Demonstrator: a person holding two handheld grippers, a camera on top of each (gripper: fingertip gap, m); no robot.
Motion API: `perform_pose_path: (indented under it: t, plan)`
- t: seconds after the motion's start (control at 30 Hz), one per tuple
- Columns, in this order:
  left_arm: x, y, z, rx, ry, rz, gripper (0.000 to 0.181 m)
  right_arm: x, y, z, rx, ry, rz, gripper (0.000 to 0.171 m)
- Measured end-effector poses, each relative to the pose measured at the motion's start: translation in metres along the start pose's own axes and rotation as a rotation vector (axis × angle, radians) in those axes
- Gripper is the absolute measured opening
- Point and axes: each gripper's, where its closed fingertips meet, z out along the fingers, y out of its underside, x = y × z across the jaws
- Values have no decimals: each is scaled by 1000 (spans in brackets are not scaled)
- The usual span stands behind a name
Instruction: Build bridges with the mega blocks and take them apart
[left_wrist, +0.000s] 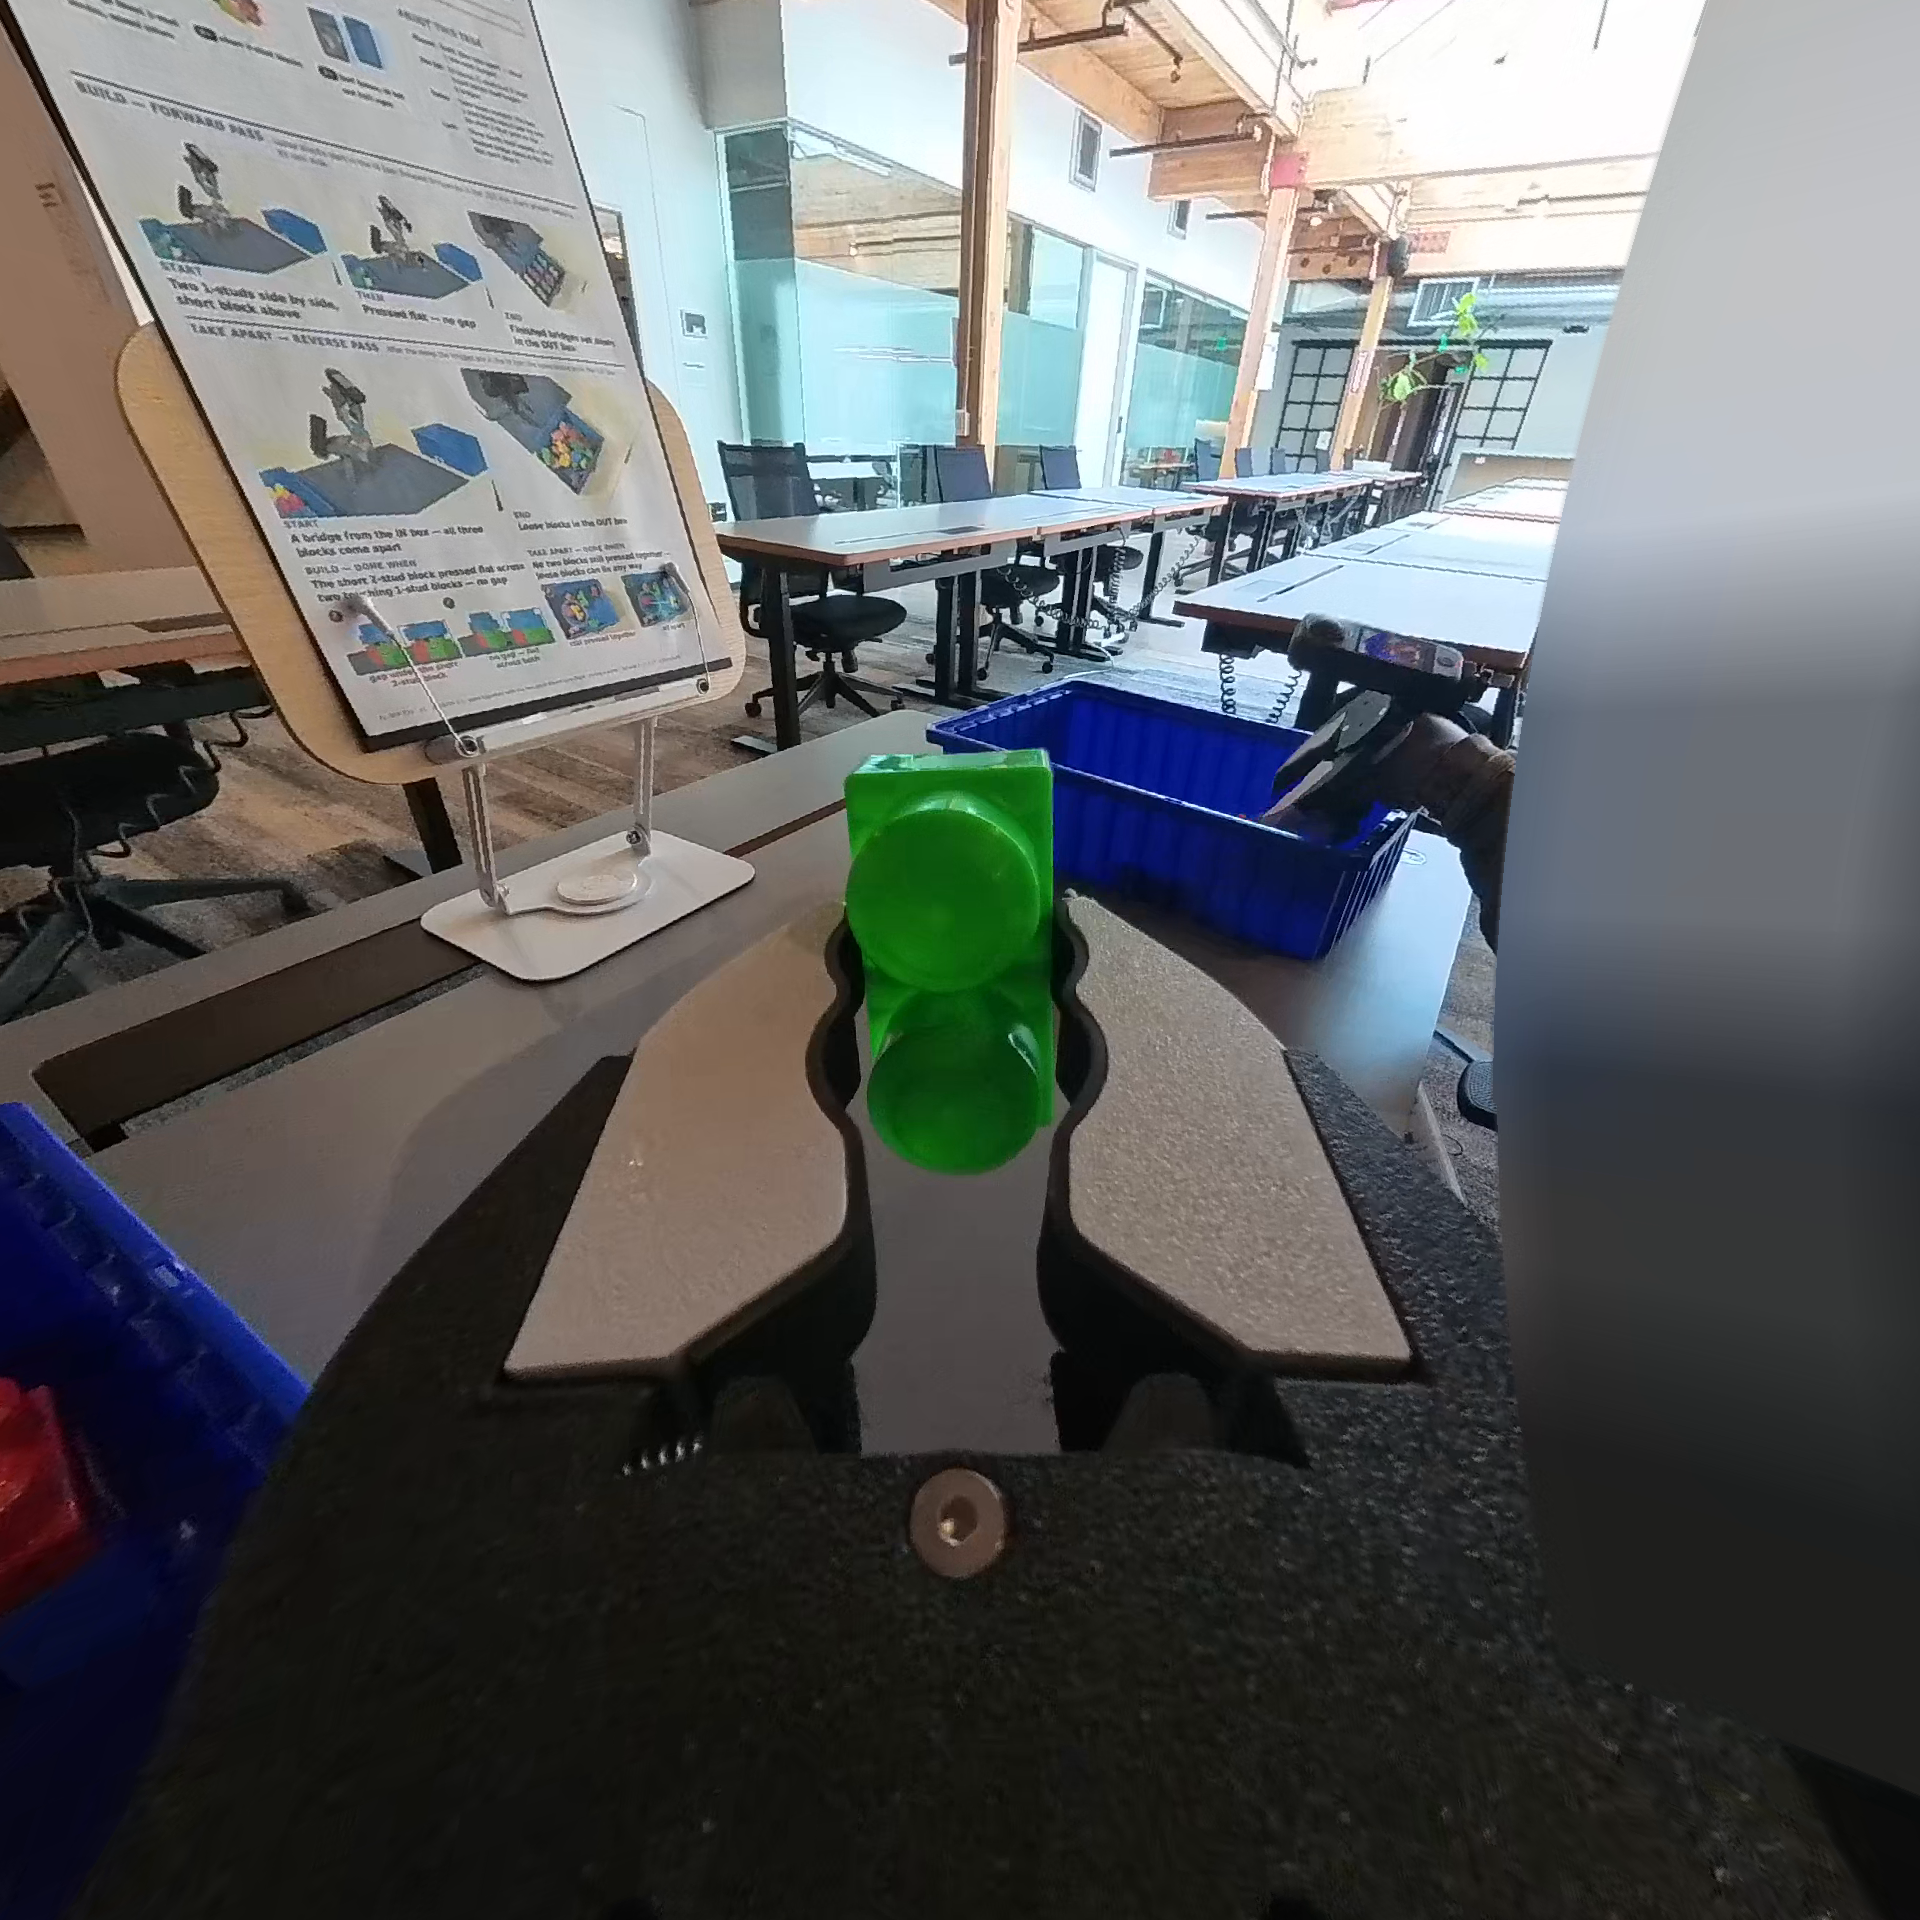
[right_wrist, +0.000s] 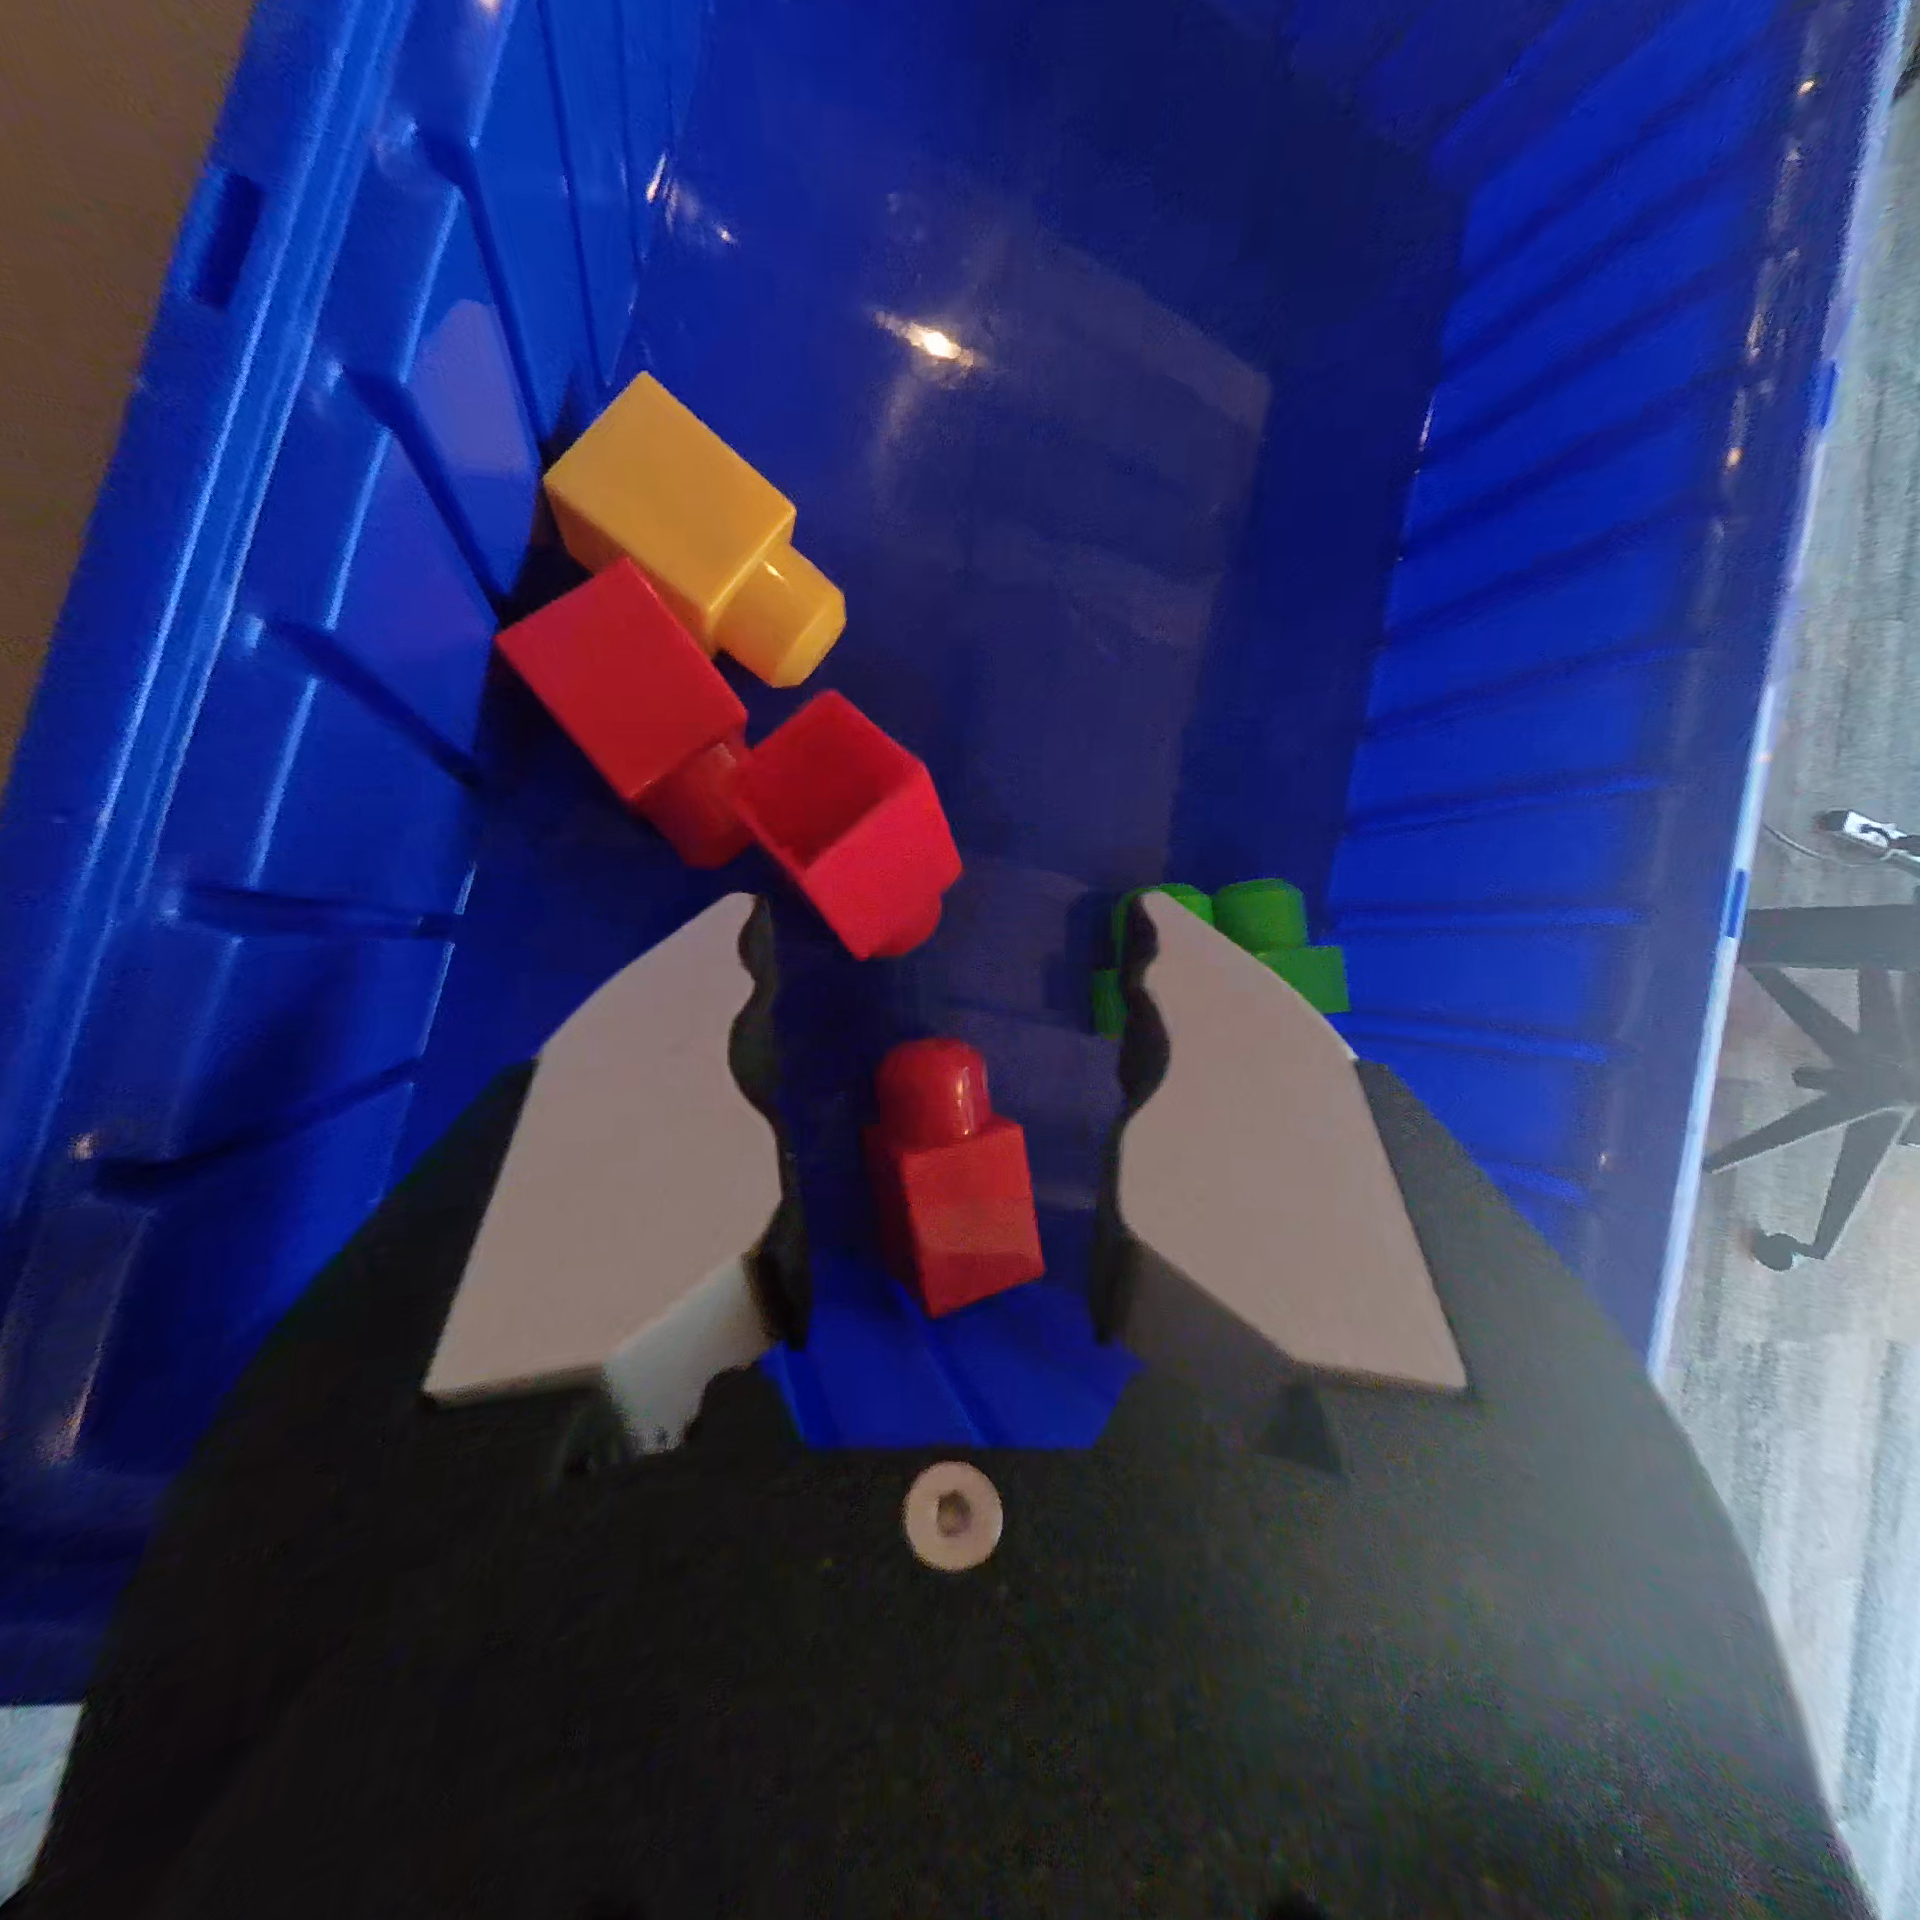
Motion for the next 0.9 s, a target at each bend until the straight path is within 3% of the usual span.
perform_pose_path:
  t: [0.17, 0.4, 0.57, 0.9]
  plan:
    - [-1, 3, 4, -21, -9, 3, 34, 6, -15, -14, 106, 25, 34, 84]
    - [4, 19, 42, -167, -40, 90, 34, 24, -46, -65, 413, 73, 110, 76]
    - [23, 24, 122, -306, 57, 178, 34, 34, -63, -113, 690, 56, 167, 71]
    - [118, 40, 337, -614, 335, 479, 34, 65, -43, -150, 866, -8, 299, 64]
